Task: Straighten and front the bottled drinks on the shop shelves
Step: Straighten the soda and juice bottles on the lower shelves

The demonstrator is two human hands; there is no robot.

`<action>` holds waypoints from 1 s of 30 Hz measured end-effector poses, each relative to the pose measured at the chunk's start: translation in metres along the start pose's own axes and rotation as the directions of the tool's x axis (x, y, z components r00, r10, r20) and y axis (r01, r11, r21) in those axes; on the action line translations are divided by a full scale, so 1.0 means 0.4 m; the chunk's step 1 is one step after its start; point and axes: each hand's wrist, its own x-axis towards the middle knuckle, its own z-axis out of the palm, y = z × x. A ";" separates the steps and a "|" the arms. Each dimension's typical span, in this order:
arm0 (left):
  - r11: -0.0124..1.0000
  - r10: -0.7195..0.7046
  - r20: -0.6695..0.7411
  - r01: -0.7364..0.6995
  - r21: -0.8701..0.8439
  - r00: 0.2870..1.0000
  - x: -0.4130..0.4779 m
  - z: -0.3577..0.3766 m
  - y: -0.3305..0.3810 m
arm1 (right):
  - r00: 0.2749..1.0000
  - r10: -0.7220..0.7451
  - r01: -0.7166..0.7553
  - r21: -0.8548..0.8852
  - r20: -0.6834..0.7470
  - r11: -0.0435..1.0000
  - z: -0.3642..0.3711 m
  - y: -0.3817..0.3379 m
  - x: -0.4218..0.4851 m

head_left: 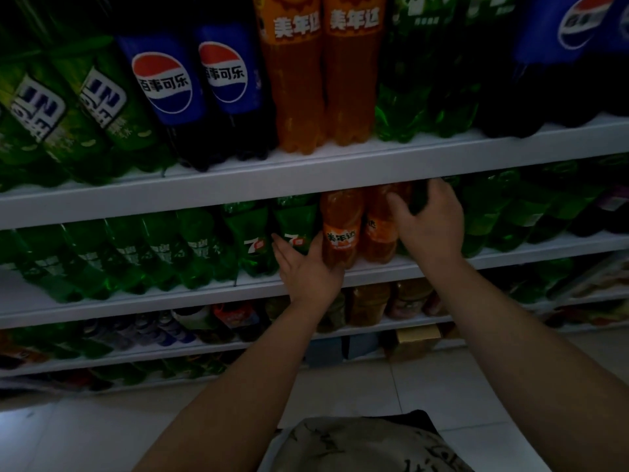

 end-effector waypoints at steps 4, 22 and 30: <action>0.992 -0.104 -0.087 0.096 -0.087 0.991 -0.004 0.021 0.052 | 0.979 0.163 -0.140 -0.185 0.118 0.973 0.035 -0.031 0.045; 0.985 -0.108 -0.170 0.082 -0.154 0.979 -0.008 0.034 0.062 | 0.991 0.080 -0.077 -0.035 0.109 0.996 0.041 0.003 0.062; 0.987 -0.064 -0.215 0.030 -0.158 0.974 -0.021 0.031 0.052 | 0.898 0.139 -0.233 0.183 0.417 0.955 0.014 0.031 0.102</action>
